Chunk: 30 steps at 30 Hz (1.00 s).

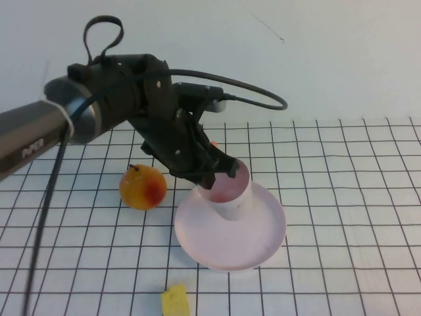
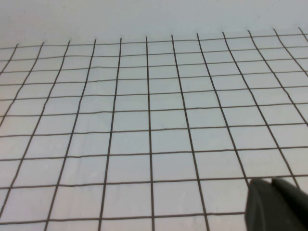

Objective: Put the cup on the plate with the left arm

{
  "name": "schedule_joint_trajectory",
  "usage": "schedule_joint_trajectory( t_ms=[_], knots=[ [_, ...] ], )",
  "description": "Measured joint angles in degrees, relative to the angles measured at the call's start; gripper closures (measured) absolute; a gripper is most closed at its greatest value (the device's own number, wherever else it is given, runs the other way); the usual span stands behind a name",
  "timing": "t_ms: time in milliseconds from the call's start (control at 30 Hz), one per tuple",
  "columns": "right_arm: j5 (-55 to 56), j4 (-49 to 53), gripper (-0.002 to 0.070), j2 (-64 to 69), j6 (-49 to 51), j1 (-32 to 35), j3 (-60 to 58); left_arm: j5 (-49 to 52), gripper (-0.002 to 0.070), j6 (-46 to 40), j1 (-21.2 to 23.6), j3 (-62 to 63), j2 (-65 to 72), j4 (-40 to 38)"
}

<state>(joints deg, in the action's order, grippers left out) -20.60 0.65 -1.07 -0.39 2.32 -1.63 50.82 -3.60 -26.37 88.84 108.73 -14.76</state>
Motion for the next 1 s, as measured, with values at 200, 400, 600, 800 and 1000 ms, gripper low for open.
schedule_joint_trajectory(
  t_ms=[200, 400, 600, 800, 1000],
  knots=[
    [0.0, 0.0, 0.0681, 0.0, 0.4, 0.0, 0.0, 1.4, 0.0666, 1.4, 0.0, 1.5, 5.0, 1.9],
    [0.0, 0.0, 0.0681, 0.0, 0.4, 0.0, 0.0, 1.6, 0.0599, 1.7, 0.0, 2.6, 5.8, 2.7],
    [0.0, 0.0, 0.0681, 0.0, 0.4, 0.0, 0.0, 3.4, 0.046, 1.9, 0.0, 5.9, 5.8, 2.7],
    [0.0, 0.0, 0.0681, 0.0, 0.4, 0.0, 0.0, 10.0, 0.0501, 2.0, 0.0, 13.0, 5.8, 4.1],
    [0.0, 0.0, 0.0681, 0.0, 0.4, 0.0, 0.0, 15.4, 0.0651, 1.8, 0.0, 19.1, 3.5, 5.0]
  ],
)
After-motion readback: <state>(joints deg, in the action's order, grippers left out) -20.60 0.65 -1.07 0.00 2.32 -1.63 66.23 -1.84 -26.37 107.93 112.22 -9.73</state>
